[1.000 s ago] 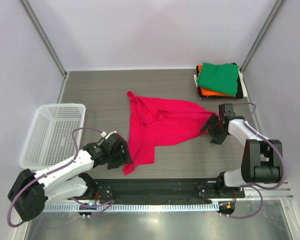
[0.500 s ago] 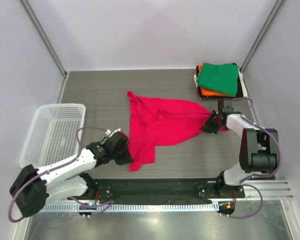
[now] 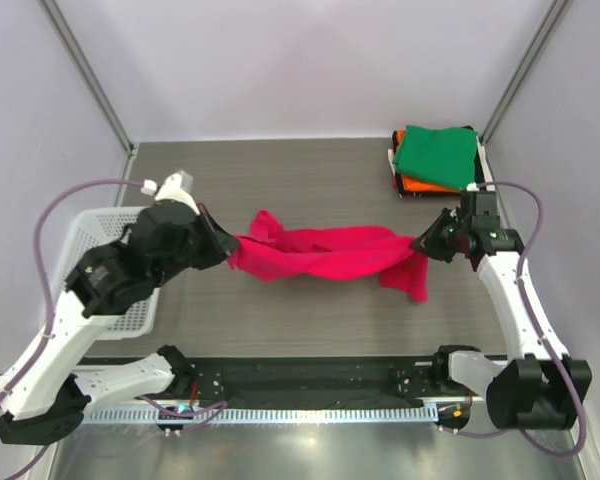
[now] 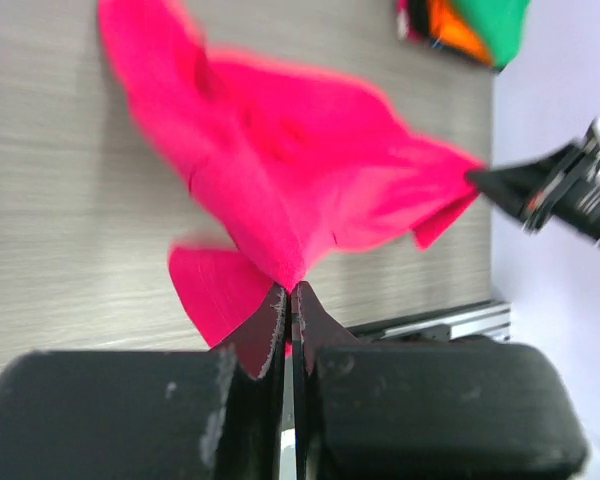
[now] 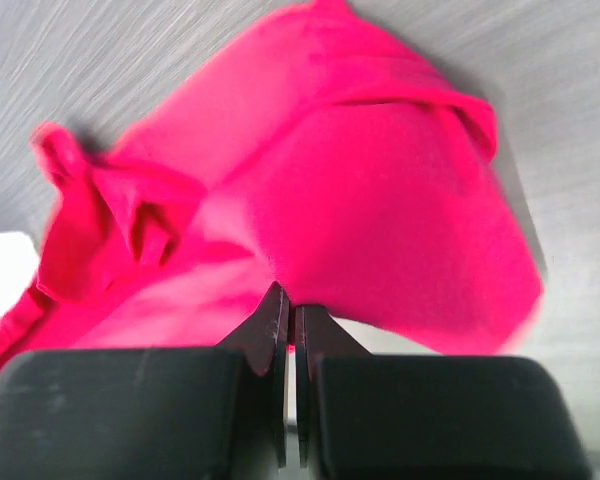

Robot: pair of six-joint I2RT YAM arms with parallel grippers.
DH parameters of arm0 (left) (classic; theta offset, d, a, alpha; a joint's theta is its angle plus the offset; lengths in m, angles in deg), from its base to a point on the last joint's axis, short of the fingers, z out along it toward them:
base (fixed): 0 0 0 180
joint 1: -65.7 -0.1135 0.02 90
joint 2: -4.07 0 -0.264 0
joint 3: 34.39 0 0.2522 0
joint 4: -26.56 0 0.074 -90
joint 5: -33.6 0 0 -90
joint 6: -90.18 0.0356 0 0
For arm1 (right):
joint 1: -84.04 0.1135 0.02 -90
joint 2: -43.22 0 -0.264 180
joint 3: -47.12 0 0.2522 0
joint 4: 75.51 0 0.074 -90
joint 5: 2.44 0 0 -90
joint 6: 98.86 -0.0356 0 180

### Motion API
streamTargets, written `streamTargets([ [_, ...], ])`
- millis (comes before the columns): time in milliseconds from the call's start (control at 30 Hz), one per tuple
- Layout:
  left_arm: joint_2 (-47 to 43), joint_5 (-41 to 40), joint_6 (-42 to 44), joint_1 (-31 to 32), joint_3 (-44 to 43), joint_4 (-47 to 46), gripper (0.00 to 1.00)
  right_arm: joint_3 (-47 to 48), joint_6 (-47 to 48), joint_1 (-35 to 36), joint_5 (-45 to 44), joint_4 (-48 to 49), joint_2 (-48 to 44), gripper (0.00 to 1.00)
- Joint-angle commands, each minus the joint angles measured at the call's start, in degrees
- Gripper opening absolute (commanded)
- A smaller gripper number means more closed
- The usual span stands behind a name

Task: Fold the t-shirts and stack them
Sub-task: Flatten the tshirt out

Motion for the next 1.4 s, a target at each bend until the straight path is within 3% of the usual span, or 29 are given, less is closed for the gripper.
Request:
streamTargets([
  [0,2.0,-5.9,4.0,0.1,-13.0,11.2,0.00,5.2,1.3,-0.1,1.5,-11.0,-6.0,0.01],
  [167,8.7,-11.6,10.9,0.0,-26.3,13.1,0.00,8.9,1.7,-0.2,-2.4,-14.3,-5.8,0.16],
  [233,14.3,-12.1,15.4,-1.8,-29.1,12.3,0.00,11.2,1.8,-1.8,-1.5,-11.7,1.6,0.21],
  [267,16.6,-9.1,16.9,-3.5,-29.7,12.0,0.00,11.8,1.9,-2.3,-0.4,-10.1,5.0,0.26],
  [333,22.1,-3.3,19.7,-12.1,-28.8,9.2,0.00,15.5,2.6,-2.7,0.3,-6.6,16.5,0.54],
  [367,23.6,-0.5,20.2,-15.1,-27.7,7.8,0.00,17.6,3.7,-2.7,0.7,-7.0,20.5,0.63],
  [433,26.6,6.3,20.8,-21.9,-23.7,4.6,0.00,21.4,4.2,-2.5,2.4,-8.6,24.9,0.63],
  [500,29.6,10.6,21.0,-25.1,-20.9,3.4,0.00,20.5,3.9,-0.6,-1.9,-7.9,21.0,0.67],
  [633,29.7,11.7,21.7,-25.9,-12.7,-2.8,0.00,15.2,4.1,2.1,-9.4,-9.9,10.3,0.65],
  [833,30.3,11.9,22.1,-27.2,-6.1,-6.8,0.00,-2.9,-0.3,5.4,-11.6,-6.0,-1.7,0.47],
  [1067,28.1,11.2,22.3,-28.9,-3.4,-8.1,0.00,-11.1,-2.1,5.0,-9.7,1.2,2.7,0.37],
  [1367,26.2,12.3,23.6,-30.5,-0.5,-8.3,0.00,-13.4,-1.0,3.4,-11.6,7.5,9.8,0.44],
])
